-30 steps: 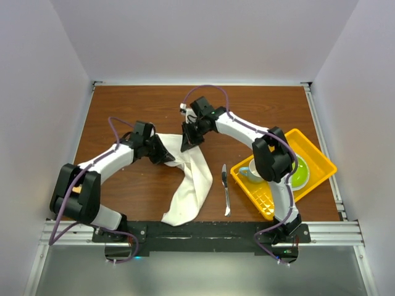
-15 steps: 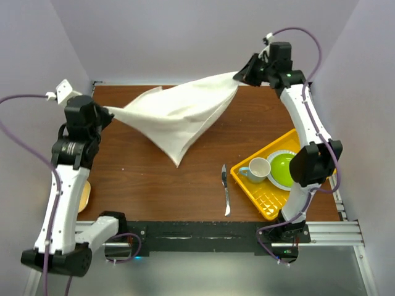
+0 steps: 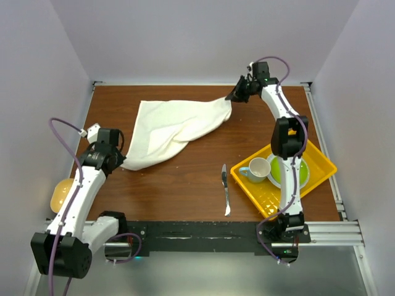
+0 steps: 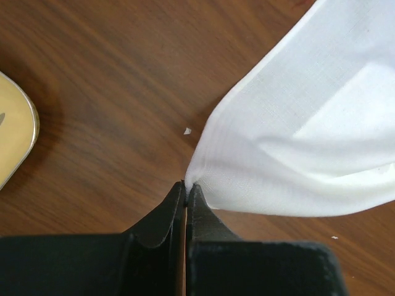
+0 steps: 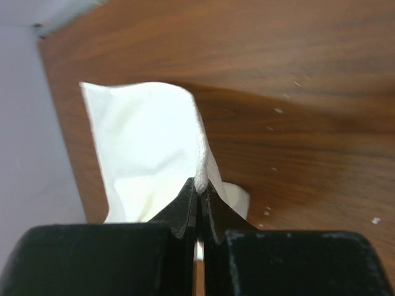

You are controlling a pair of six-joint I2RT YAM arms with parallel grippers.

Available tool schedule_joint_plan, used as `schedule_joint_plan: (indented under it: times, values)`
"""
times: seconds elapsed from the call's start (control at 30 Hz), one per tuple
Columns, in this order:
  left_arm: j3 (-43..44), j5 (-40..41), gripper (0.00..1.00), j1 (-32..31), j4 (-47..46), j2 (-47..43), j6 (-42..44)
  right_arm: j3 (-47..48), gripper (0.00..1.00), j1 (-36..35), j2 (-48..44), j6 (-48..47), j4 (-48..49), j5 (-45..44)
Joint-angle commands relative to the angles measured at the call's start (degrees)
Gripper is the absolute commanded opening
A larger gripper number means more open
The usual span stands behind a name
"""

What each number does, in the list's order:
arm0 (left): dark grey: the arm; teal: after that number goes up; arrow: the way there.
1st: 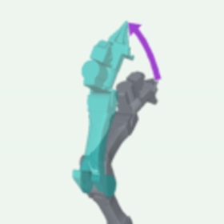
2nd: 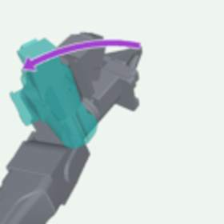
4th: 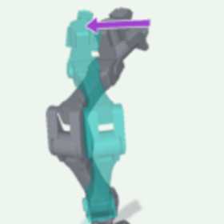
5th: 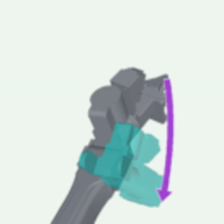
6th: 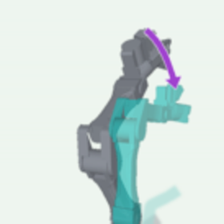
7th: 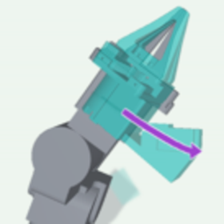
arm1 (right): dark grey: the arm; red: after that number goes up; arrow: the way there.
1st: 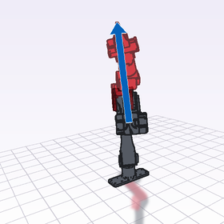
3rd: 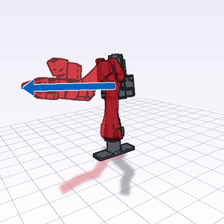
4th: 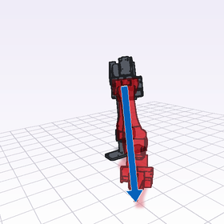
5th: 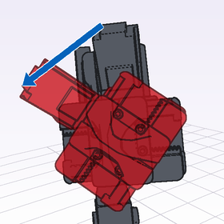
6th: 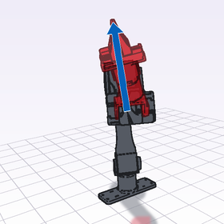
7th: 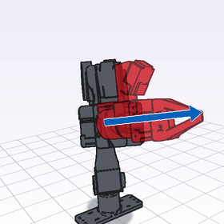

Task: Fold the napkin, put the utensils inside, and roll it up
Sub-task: Flatten the napkin out

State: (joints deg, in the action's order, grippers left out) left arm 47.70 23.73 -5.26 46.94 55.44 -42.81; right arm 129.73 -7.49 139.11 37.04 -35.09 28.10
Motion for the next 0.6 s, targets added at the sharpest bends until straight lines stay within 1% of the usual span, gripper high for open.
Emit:
schedule_joint_plan:
  times: [0.0, 0.13, 0.23, 0.27, 0.3, 0.33, 0.37, 0.4, 0.43, 0.47, 0.5, 0.53, 0.57]
  values:
    - [0.9, -0.7, 0.0, 0.69, -1.67, 2.21, 0.62, 3.6, 0.0, 0.54, -3.67, -2.05, -3.58, 2.14]
    - [3.0, -1.49, 0.0, 0.86, -1.24, 5.02, 0.36, 5.0, 0.0, 0.72, -3.4, -2.93, -4.99, 2.14]
    - [4.5, -2.36, 0.0, 0.86, -0.62, 6.87, 0.44, 4.83, 0.0, 0.54, -3.67, -1.62, -3.32, 3.19]
    - [4.77, -3.85, 0.0, 0.95, -0.62, 7.14, 0.97, 4.48, 0.0, 0.63, -3.84, -0.75, -1.58, 3.8]
    - [5.03, -4.99, 0.2, 1.04, -0.71, 7.57, 1.58, 3.69, 0.0, 0.54, -4.11, 1.61, -0.17, 5.29]
    - [5.99, -6.4, 0.43, 1.12, -0.27, 8.45, 2.8, 2.03, 0.0, 0.28, -4.98, 2.24, 1.07, 6.0]
    - [6.87, -8.15, 0.61, 1.13, 0.34, 8.98, 3.16, 1.58, 0.0, 0.1, -5.34, 2.6, 1.95, 6.09]
    - [8.1, -8.34, 0.86, 1.13, 1.04, 9.51, 3.6, 1.23, 0.0, -0.16, -5.69, 2.43, 1.87, 6.01]
    - [10.63, -8.69, 0.96, 1.13, 0.7, 9.51, 5.43, 1.23, 0.0, -0.68, -5.86, 2.17, 1.52, 5.92]
    - [12.05, -9.22, 0.98, 1.21, -0.69, 9.6, 6.93, 1.49, 0.0, -1.04, -5.95, 1.9, 0.3, 5.83]
    - [15.2, -9.75, 1.0, 1.21, -2.19, 10.3, 8.69, 1.84, 0.0, -1.82, -5.95, 1.29, -0.58, 6.0]
    - [16.79, -10.8, 1.0, 1.3, -5.86, 11.17, 12.19, 2.01, 0.0, -2.27, -6.3, 1.11, -1.46, 6.09]
    - [18.46, -10.89, 0.99, 1.3, -7.81, 12.66, 13.44, 2.02, 0.0, -2.7, -6.65, 0.76, -3.21, 5.92]
